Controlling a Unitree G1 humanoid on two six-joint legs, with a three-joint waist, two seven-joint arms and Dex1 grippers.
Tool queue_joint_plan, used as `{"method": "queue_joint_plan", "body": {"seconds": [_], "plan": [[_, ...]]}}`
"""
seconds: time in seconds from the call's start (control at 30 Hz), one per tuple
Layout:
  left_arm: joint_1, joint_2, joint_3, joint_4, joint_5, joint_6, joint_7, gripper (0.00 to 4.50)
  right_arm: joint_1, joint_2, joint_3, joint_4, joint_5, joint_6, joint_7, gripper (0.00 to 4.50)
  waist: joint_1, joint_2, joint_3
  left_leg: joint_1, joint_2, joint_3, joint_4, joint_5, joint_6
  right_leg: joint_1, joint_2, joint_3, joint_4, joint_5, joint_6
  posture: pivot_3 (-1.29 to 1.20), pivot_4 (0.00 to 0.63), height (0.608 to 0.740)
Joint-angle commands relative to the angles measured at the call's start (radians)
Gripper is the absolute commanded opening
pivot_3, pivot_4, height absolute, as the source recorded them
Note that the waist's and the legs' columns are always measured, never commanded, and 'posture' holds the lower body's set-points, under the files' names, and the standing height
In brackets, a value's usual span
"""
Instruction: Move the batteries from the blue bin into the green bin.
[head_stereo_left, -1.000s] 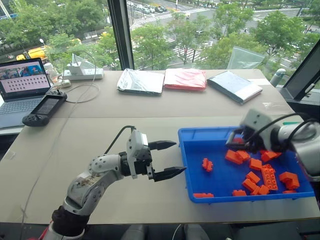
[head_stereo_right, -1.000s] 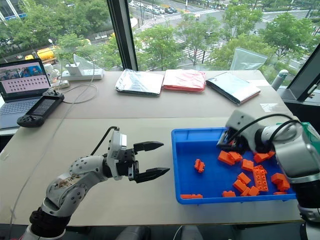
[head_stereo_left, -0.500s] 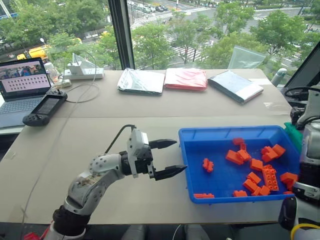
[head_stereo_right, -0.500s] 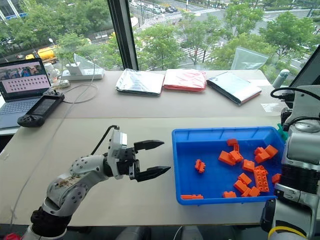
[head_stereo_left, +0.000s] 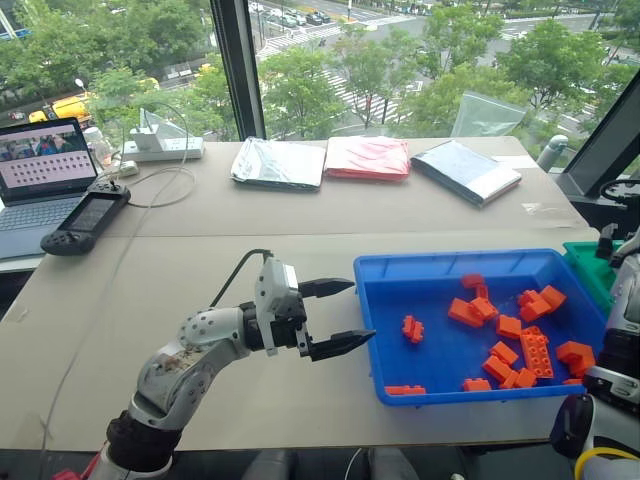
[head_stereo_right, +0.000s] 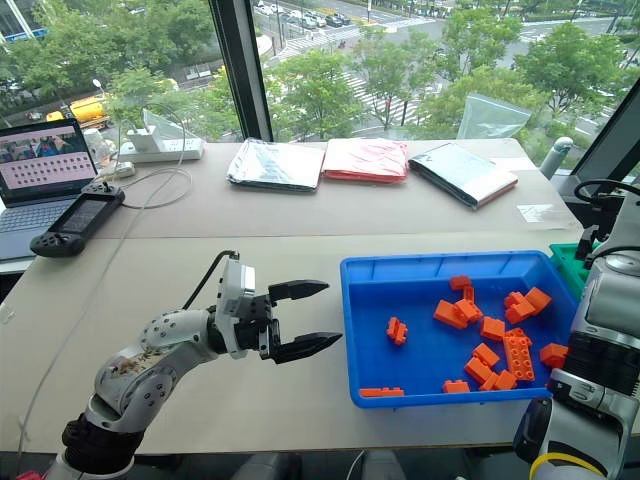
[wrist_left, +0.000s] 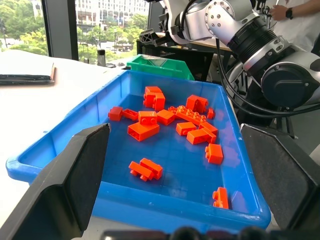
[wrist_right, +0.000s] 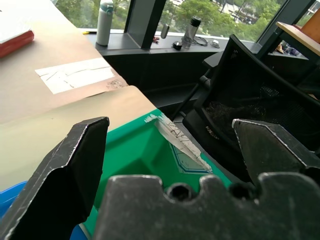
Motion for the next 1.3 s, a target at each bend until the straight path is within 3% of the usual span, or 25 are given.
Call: {"method": "queue_joint_plan", "body": {"seconds": [0.03,0.1,0.17,0.3,0.57,0.7,1.3], "plan": [[-0.013,0.002,0.006,-0.015,0.002,-0.015,-0.010,4.50,-0.023,-0.013,-0.016,-0.081,0.036,-0.059,0.012,4.46,0.000,0.000,0.000,0.000,0.000,0.000,0.000,0.000,0.000,0.000,0.000,0.000,0.000,0.000,0.000,0.00,0.150,0.740],[-0.012,0.000,0.006,-0.014,0.003,-0.016,-0.011,4.50,-0.024,-0.015,0.037,-0.123,0.101,-0.082,0.127,4.46,-0.002,0.000,0.000,0.000,0.000,0.000,0.000,0.000,0.000,0.000,0.000,0.000,0.000,0.000,0.000,0.00,0.150,0.740],[-0.011,-0.002,0.006,-0.012,0.004,-0.017,-0.011,4.50,0.016,-0.044,0.142,-0.219,0.209,-0.082,0.353,4.46,-0.009,0.000,0.000,0.001,0.001,0.000,0.000,0.000,0.000,0.000,0.000,0.000,0.000,0.000,0.000,0.00,0.150,0.740],[-0.009,-0.003,0.006,-0.009,0.005,-0.020,-0.012,4.50,0.213,-0.150,0.225,-0.466,0.372,-0.104,0.681,4.46,-0.008,0.000,0.000,0.001,0.004,-0.002,-0.001,-0.001,0.001,0.002,0.004,-0.001,-0.002,0.000,0.000,0.00,0.150,0.740],[-0.013,-0.008,0.007,0.003,0.011,-0.022,-0.013,4.50,0.581,-0.322,0.074,-0.756,0.708,-0.106,1.150,4.46,0.015,0.000,0.000,-0.001,0.003,-0.004,0.001,-0.001,0.001,0.003,0.003,0.000,-0.004,0.000,0.000,0.00,0.150,0.740],[-0.016,-0.008,0.008,0.007,0.013,-0.022,-0.017,4.50,0.643,-0.319,0.055,-0.797,0.784,-0.129,1.192,4.46,0.007,-0.001,0.000,0.001,0.006,-0.003,0.001,-0.001,0.001,0.004,0.006,0.000,-0.004,0.001,-0.001,0.00,0.150,0.740],[-0.025,-0.017,0.064,0.030,0.007,0.020,0.038,4.50,0.660,-0.248,0.140,-0.815,0.747,-0.199,1.010,4.46,0.011,-0.001,0.001,0.001,0.006,-0.004,0.001,-0.001,0.001,0.003,0.008,0.000,-0.003,0.001,-0.002,0.00,0.150,0.740]]}}
